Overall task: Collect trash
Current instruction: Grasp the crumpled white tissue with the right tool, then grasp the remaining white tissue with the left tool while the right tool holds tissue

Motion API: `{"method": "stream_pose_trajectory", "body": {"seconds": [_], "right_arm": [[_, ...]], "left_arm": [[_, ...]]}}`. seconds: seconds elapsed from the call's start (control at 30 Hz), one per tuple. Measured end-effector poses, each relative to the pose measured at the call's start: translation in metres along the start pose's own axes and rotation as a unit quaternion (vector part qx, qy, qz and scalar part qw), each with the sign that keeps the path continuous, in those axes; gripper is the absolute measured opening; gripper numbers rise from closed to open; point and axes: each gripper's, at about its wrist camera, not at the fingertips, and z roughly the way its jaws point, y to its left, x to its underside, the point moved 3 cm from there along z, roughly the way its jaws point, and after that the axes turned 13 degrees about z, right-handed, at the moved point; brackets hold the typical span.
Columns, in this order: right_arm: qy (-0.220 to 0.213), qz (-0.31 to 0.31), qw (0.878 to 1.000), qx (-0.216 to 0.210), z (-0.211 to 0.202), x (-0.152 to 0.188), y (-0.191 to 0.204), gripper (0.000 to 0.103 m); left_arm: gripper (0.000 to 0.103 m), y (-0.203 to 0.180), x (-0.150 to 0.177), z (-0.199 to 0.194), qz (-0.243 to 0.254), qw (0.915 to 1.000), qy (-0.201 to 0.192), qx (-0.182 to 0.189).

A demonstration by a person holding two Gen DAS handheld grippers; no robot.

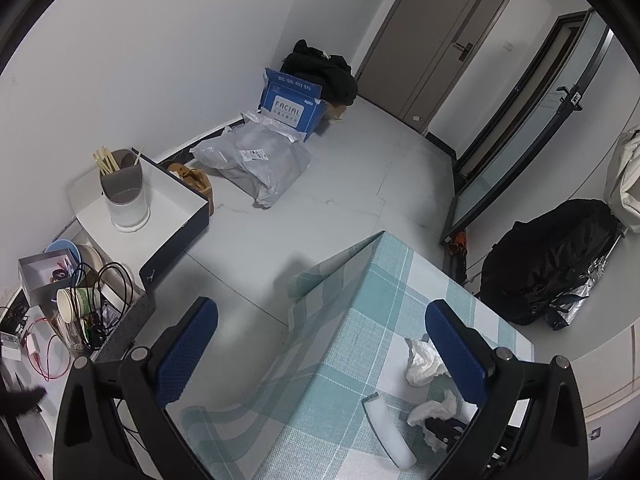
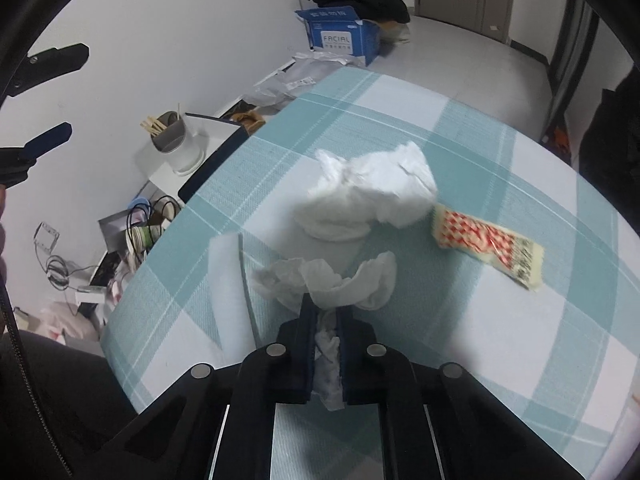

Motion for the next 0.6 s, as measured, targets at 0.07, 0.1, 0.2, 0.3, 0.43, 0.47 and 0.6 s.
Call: {"method": "stream_pose_trajectory", "body": {"seconds": [0.07,0.1,0.2,0.3,0.43,0.47,0.6], "right_arm": [[0.000,-0.001,1.000,0.003,-0.005,0.004,-0.003,0.007],[0.000,-0.001,1.000,0.003,-0.010,0.008,-0.005,0.007],[-0.001,-0.010,1.000,0.012,-0.021,0.015,-0.011,0.007],[0.005,-0.017,1.000,0.018,-0.033,0.023,-0.020,0.007],[0.012,-0.017,0.999,0.027,-0.041,0.033,-0.036,0.007],[0.011,-0.008,1.000,0.028,-0.043,0.036,-0.042,0.007],[-0.004,0.019,1.000,0.019,-0.053,0.041,-0.054,0.007]], "left_arm": [[0.102,-0.001,0.000,0.001,0.000,1.0000,0.000,0.000],[0.102,-0.001,0.001,0.001,0.001,1.0000,0.001,0.000],[0.102,-0.006,0.003,0.002,0.011,0.9999,0.004,0.002],[0.102,-0.013,0.007,0.004,0.027,0.9996,0.010,0.007],[0.102,-0.025,0.011,0.006,0.055,0.9981,0.020,0.018],[0.102,-0.027,0.012,0.006,0.060,0.9977,0.023,0.019],[0.102,-0.041,0.015,0.016,0.080,0.9952,0.046,0.033]]}}
